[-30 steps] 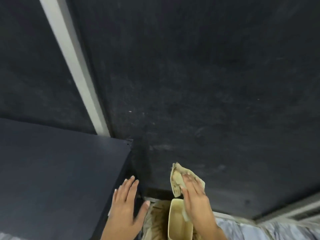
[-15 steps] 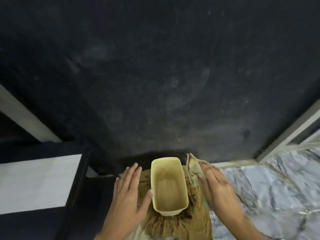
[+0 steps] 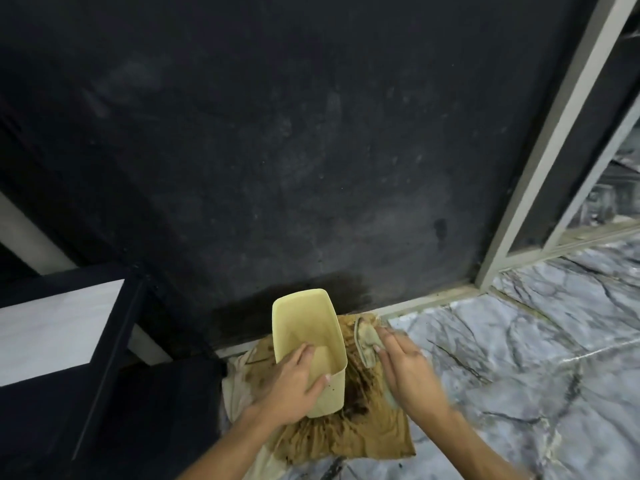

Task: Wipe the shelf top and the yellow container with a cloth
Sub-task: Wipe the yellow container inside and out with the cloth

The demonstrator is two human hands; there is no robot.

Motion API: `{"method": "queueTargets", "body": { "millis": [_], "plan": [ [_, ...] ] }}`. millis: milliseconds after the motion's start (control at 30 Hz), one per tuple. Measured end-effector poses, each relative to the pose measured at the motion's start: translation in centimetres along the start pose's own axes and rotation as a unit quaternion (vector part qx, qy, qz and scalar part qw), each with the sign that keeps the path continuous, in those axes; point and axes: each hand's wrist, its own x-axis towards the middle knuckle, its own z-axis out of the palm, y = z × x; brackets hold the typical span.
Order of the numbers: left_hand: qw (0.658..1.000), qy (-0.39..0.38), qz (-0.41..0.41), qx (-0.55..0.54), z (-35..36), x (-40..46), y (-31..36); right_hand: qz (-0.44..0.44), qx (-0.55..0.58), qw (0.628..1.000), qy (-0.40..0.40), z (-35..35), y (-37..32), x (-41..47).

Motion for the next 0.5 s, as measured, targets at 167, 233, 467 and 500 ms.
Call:
{"method": "queueTargets", "body": {
  "millis": [167, 233, 467, 500],
  "plan": [
    [0.998, -0.024, -0.024, -0.052, 3.6, 1.4, 2.4, 0.013, -0.002, 1.0, 0.005, 0.6, 1.5, -2.4],
    [0.995, -0.04, -0.065, -0.068, 4.8, 3.3, 2.9, 0.029, -0.006, 1.0, -0.002, 1.7, 2.9, -2.7],
    [0.993, -0.035, -0.108, -0.025, 7.5, 10.6, 2.4, 0.087, 0.011, 0.996, -0.012, 6.4, 7.2, -4.0],
    [0.993, -0.031, -0.112, -0.022, 7.9, 11.2, 2.2, 0.09, 0.011, 0.996, -0.012, 7.0, 7.6, -4.0]
  ]
}}
